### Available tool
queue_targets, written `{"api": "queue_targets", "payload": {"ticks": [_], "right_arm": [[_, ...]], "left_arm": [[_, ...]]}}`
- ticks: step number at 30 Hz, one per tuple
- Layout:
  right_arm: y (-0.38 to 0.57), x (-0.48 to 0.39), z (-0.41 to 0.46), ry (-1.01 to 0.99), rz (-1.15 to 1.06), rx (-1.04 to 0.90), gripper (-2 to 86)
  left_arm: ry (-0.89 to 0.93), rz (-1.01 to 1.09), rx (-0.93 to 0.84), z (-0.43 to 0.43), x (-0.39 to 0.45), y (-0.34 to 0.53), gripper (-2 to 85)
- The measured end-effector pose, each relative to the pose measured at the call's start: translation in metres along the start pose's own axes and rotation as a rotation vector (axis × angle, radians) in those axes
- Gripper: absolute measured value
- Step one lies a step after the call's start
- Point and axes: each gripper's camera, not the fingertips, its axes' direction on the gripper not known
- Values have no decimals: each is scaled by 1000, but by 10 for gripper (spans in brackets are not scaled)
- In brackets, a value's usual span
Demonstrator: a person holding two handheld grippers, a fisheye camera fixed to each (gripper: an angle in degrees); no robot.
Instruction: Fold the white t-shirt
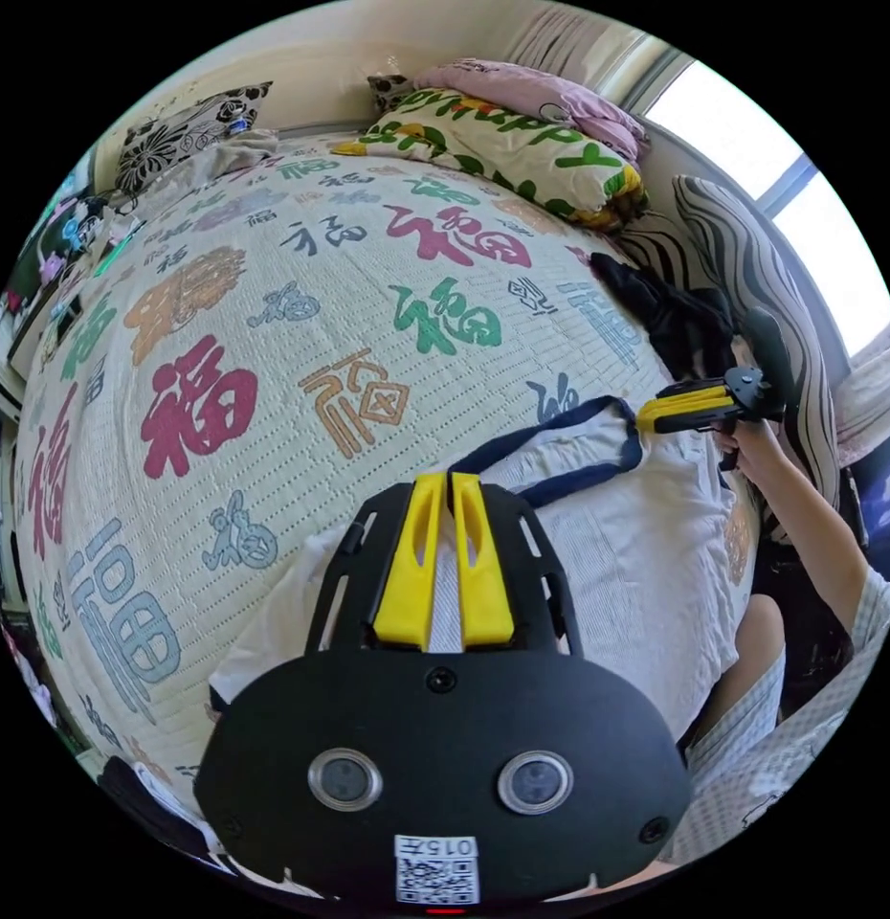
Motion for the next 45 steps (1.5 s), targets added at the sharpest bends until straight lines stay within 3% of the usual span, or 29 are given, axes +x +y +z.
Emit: {"api": "queue_targets", "payload": {"ticks": [7,10,15,17,22,26,28,36,40,45], "right_arm": [[-9,4,-1,84,162,73,9],[-4,3,6,157,234,-9,33],[55,-24,-43,85,181,164,49],[109,-58,-72,100,125,233,49],[234,-144,-95,255,113,320,31],[307,-196,-64,454,175,248,55],[322,-205,-46,487,203,198,59],[332,-161,22,88,297,-188,66],[337,-138,53,-16,325,-376,26],[354,-122,39,-25,351,-390,-1]], "left_arm": [[53,-232,78,-16,-29,14,34],[32,-303,117,-30,-35,36,75],[114,-320,353,-123,-37,119,105],[177,-312,366,-157,-25,163,104],[188,-345,213,-197,29,301,98],[77,-449,11,-178,70,395,95],[124,-448,-25,-165,83,413,95],[61,-281,-330,-95,134,414,99],[-2,-251,-372,-78,150,410,56],[-1,-236,-339,-78,173,414,4]]}}
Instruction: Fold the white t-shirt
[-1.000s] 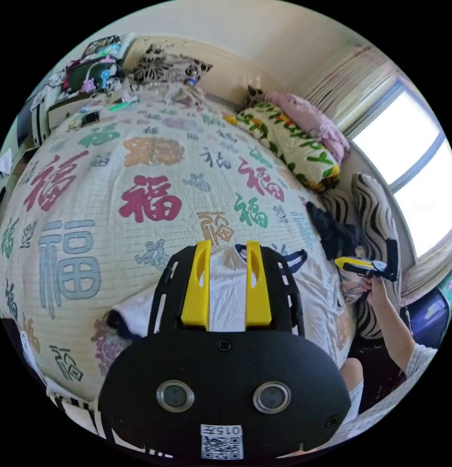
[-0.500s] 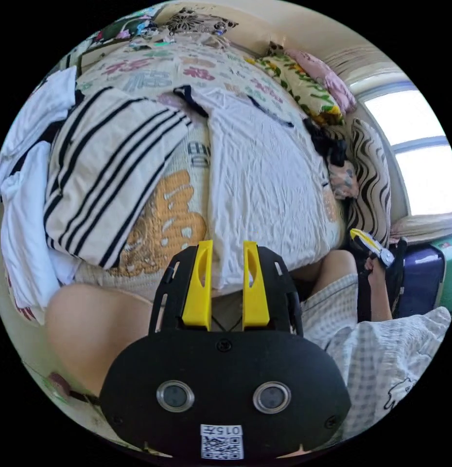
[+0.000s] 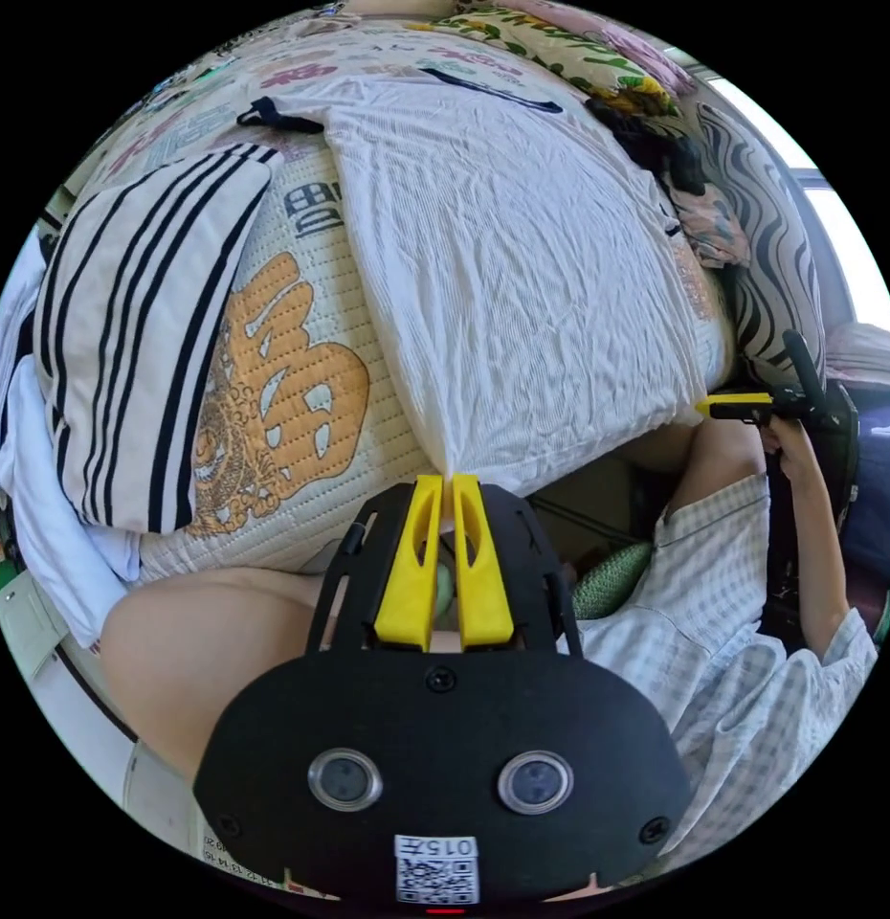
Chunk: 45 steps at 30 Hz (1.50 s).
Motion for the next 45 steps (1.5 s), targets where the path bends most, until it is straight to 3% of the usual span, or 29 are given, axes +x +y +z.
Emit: {"api": "queue_targets", "payload": {"ticks": [4,10,13,19,24,30,36,41,45], "right_arm": [[8,26,1,-35,31,-22,6],[17,63,7,-103,37,-92,41],[44,93,-14,-253,51,51,38],[83,145,-69,-372,94,399,51],[85,169,-107,-339,71,641,53],[44,193,-121,-287,73,712,60],[8,221,-109,-351,114,690,59],[-18,236,-103,-412,94,668,65],[-39,235,-101,-418,86,658,59]], "left_arm": [[-37,-24,-49,21,10,-7,6],[103,-141,-83,38,9,-11,52],[100,-196,-28,23,12,-2,82],[-149,-150,37,-25,61,-26,95],[-173,201,237,-59,194,-133,96],[-143,550,234,-4,363,-299,81],[-147,567,152,76,443,-417,70],[-254,596,43,130,456,-464,86],[-234,577,9,153,449,-486,75]]}}
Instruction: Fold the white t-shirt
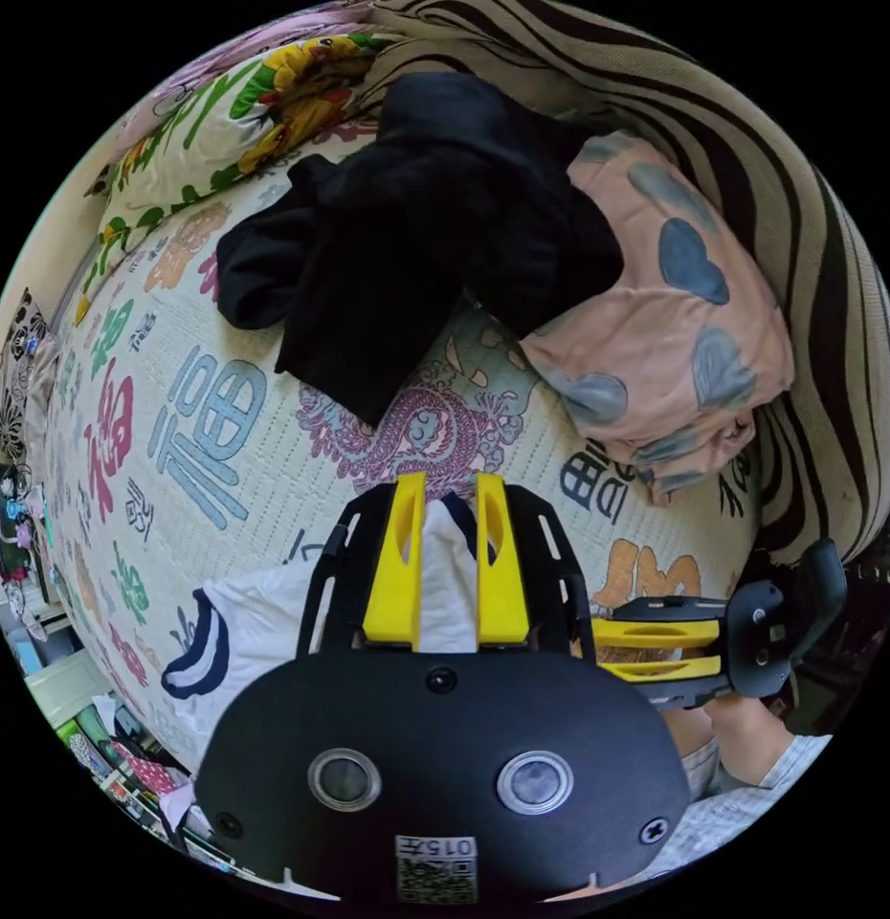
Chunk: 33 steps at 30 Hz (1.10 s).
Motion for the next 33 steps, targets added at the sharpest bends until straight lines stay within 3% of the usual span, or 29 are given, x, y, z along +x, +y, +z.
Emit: {"api": "queue_targets", "payload": {"ticks": [4,10,15,20,28,33], "right_arm": [[-12,-6,20,3,-24,-32,20],[-16,-38,26,123,-95,13,5],[-21,-91,39,258,-241,32,3],[-28,-160,96,392,-460,-56,2],[-37,-180,202,221,-465,-289,3],[-42,-185,210,105,-450,-217,9]], "left_arm": [[17,13,10,-2,-14,1,32],[236,-51,287,-44,-74,49,1],[364,-154,528,-79,-147,136,-3],[429,-273,642,-73,-214,228,-5],[536,-507,615,-22,-284,338,24],[504,-541,698,-46,-305,391,56]]}}
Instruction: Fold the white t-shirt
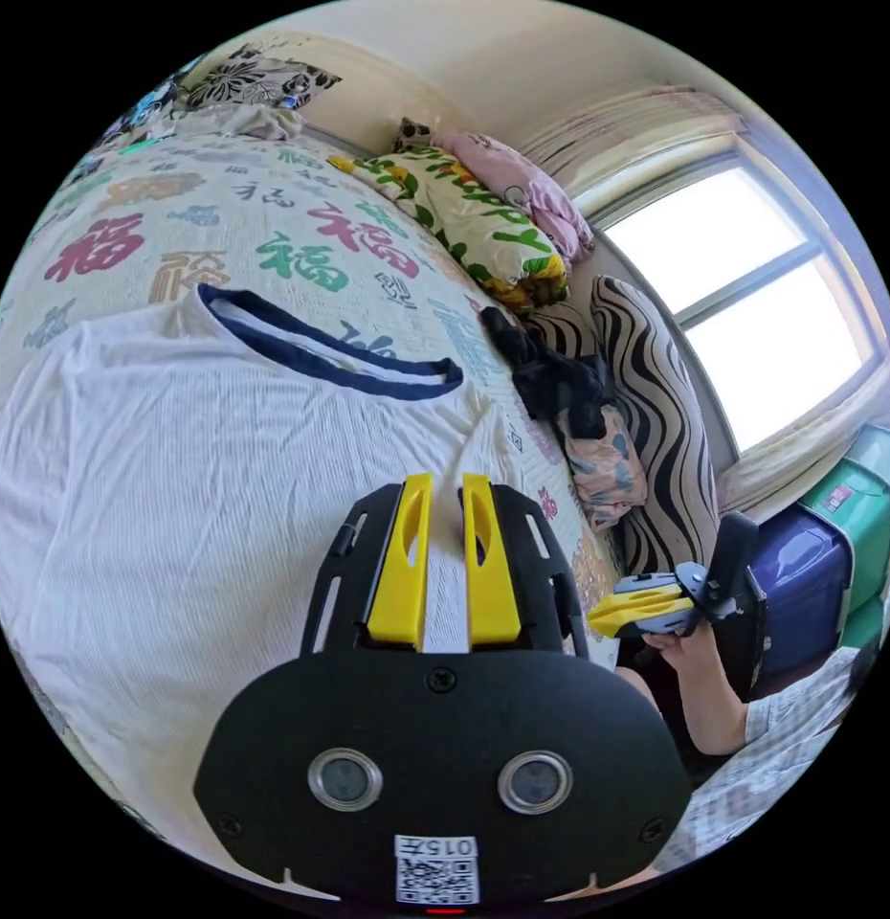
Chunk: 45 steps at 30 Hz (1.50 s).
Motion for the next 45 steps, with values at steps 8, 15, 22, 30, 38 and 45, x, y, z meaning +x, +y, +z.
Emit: {"api": "queue_targets", "payload": {"ticks": [8,15,22,30,38,45], "right_arm": [[-62,15,72,82,75,-67,-4],[-86,-7,118,266,12,-137,-6],[-133,-25,108,245,-1,-27,-4],[-288,-109,187,42,-260,-60,14],[-422,-187,333,80,-365,-294,74],[-460,-178,399,312,-349,-445,32]], "left_arm": [[-29,151,-86,-4,29,-21,54],[-38,71,-105,-42,-9,-10,38],[-79,-149,160,-193,-65,41,60],[-271,-488,330,-312,-150,76,75],[-281,-479,320,-321,-164,59,52],[-251,-400,332,-345,-144,67,-5]]}}
